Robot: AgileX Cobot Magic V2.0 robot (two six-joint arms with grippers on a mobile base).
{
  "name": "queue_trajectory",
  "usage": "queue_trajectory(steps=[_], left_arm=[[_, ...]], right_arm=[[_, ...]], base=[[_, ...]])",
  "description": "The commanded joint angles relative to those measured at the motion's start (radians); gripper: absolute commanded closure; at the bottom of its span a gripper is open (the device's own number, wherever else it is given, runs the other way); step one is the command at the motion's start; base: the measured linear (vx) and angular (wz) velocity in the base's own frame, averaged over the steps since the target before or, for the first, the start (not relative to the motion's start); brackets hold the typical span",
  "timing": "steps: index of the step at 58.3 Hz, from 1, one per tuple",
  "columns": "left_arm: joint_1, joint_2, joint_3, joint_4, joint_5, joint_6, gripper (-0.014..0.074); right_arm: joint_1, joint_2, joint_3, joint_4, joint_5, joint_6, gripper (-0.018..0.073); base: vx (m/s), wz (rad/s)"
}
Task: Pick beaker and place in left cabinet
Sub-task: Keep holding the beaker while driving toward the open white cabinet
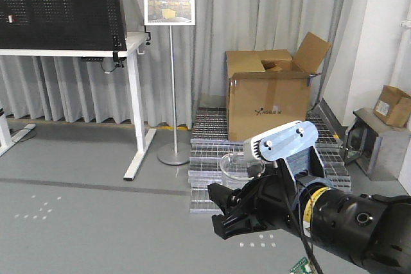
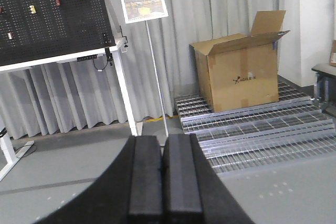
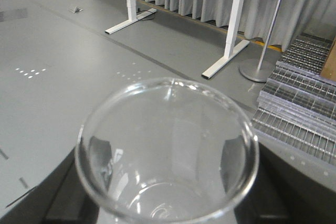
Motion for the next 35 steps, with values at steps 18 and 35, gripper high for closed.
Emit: queue_trajectory(steps=[18, 35], left_arm=[[-0.001, -0.019, 0.016, -0.003, -0.075, -0.003, 0.0595], [-0.001, -0.019, 0.016, -0.003, -0.075, -0.003, 0.0595]], right_arm=[[-0.006, -0.035, -0.035, 0.001, -0.072, 0.001, 0.0561], [-0.006, -0.035, -0.035, 0.001, -0.069, 0.001, 0.0561]], base=[[0.65, -0.08], [0.58, -0.04]])
